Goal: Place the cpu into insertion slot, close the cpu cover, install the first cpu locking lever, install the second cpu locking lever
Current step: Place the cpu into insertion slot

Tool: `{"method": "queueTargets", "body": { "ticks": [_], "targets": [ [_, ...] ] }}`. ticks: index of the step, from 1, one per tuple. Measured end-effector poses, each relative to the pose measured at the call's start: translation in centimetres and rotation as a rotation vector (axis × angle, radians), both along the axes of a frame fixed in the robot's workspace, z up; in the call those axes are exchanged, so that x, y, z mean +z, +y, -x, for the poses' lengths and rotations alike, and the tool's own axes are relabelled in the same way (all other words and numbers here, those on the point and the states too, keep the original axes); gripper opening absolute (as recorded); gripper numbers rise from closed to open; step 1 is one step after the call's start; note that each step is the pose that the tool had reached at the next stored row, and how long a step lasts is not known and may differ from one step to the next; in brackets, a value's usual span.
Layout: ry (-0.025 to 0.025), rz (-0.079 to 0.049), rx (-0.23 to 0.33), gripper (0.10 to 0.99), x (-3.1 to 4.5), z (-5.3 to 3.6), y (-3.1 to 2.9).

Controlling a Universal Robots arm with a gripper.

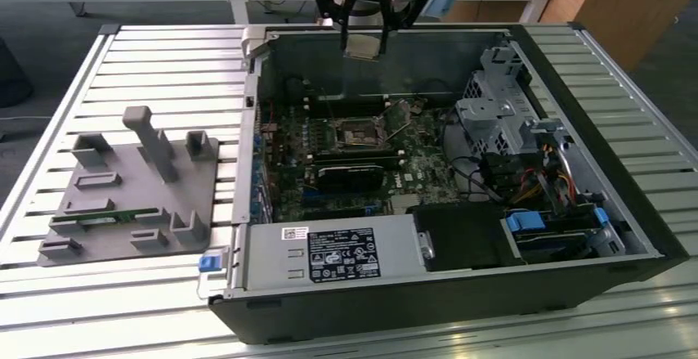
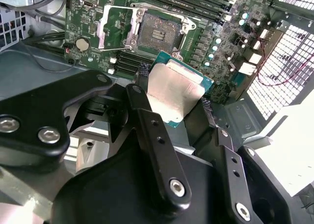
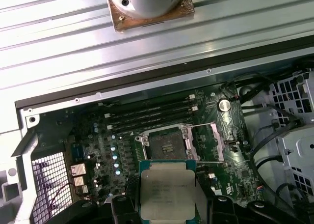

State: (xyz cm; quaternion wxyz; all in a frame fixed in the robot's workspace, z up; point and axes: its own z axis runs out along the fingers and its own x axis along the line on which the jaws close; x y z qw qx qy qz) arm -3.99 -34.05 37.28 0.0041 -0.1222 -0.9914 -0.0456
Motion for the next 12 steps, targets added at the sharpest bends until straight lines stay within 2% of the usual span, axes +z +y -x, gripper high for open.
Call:
{"method": "queueTargets", "body": {
  "ticks": [12],
  "targets": [
    [0.0,0.0,-0.034,0.541,0.0,0.0,0.0]
  ]
}}
